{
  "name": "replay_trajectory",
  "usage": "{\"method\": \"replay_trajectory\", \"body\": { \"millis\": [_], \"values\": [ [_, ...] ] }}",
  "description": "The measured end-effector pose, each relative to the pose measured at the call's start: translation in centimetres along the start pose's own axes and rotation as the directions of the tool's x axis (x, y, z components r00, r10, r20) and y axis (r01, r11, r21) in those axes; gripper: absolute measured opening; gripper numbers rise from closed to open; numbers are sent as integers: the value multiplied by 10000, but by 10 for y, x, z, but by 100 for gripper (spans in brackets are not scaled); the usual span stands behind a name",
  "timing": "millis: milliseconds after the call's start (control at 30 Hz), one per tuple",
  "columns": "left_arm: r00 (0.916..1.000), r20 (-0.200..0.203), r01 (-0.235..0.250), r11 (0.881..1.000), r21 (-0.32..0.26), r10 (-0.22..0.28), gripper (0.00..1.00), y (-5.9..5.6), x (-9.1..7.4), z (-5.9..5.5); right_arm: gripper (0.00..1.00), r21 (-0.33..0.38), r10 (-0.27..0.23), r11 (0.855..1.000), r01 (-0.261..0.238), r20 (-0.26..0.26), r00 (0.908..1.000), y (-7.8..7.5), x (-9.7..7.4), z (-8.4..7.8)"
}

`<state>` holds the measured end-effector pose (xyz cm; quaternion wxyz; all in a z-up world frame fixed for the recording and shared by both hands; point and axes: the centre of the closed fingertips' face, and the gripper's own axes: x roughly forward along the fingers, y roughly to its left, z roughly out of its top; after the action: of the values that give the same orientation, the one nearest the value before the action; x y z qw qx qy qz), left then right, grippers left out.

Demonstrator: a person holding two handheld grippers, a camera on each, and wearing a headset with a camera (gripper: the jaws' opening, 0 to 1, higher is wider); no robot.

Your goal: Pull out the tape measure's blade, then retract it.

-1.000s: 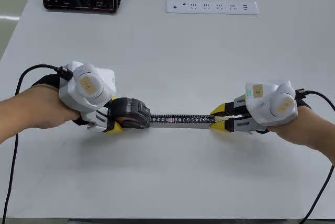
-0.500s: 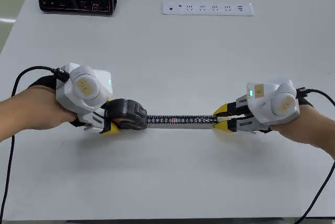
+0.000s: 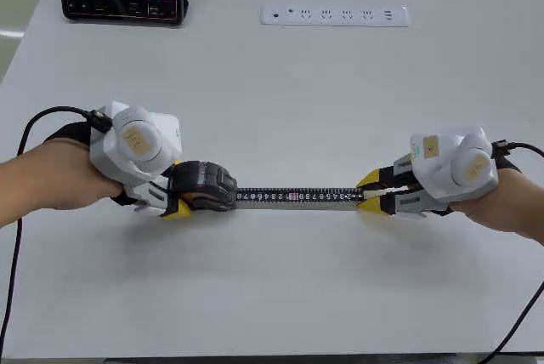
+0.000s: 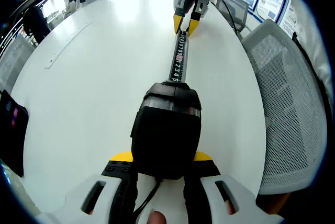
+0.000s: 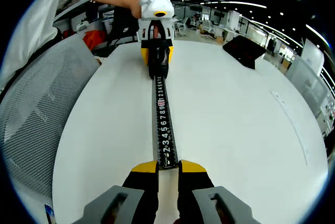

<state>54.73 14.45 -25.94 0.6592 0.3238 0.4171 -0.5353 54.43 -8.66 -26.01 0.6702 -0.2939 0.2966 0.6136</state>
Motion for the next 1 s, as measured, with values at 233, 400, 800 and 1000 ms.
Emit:
{"method": "replay_trajectory", "body": {
  "millis": [233,400,800,1000],
  "values": [
    [10000,-5,-20,10000,-8,20,29,0,0,0,9,39,0,10000,0,-222,9998,-2,-7,-7],
    [10000,-26,-13,10000,-1,13,29,0,0,0,9,69,0,10000,2,-342,9994,-2,-12,-12],
    [10000,-28,-2,10000,-9,2,29,0,0,-1,9,244,10,9997,5,-598,9982,-3,-21,-25],
    [10000,-28,-8,10000,8,8,29,0,0,-1,8,139,15,9999,-4,-816,9967,-3,-21,-30]
  ]
}}
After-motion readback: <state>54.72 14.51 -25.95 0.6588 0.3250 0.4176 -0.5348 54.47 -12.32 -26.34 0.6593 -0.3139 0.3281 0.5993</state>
